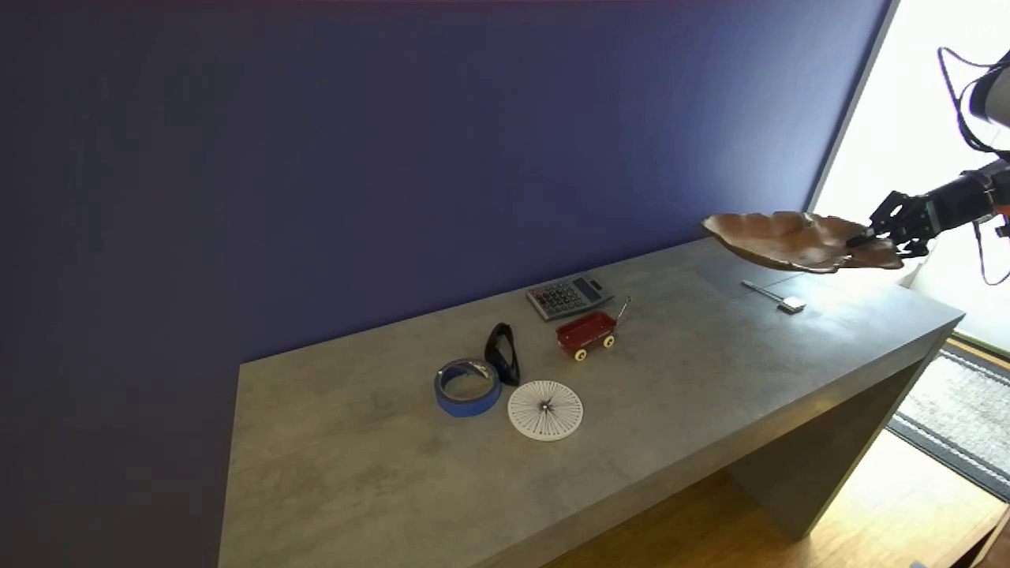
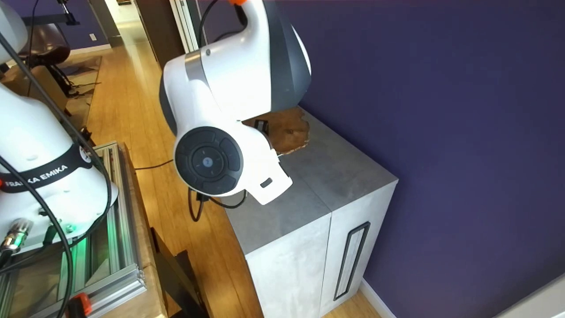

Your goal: Move the wooden plate to the right

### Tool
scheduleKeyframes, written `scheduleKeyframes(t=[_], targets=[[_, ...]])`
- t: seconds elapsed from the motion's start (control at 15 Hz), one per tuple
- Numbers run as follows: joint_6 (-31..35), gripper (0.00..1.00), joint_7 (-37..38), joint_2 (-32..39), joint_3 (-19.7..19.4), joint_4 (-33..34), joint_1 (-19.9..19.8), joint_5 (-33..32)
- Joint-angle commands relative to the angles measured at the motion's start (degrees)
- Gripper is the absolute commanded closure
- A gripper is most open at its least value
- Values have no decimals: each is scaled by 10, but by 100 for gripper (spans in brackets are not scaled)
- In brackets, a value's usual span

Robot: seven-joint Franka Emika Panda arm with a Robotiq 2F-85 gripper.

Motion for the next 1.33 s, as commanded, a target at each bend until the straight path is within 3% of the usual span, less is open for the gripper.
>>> scheduleKeyframes(t=[0.0, 0.4, 1.27], targets=[[-21, 97, -8, 18, -14, 24, -36, 41], [-35, 97, -23, 72, -23, 52, -75, 107], [-64, 97, -39, 185, -21, 119, -81, 154]])
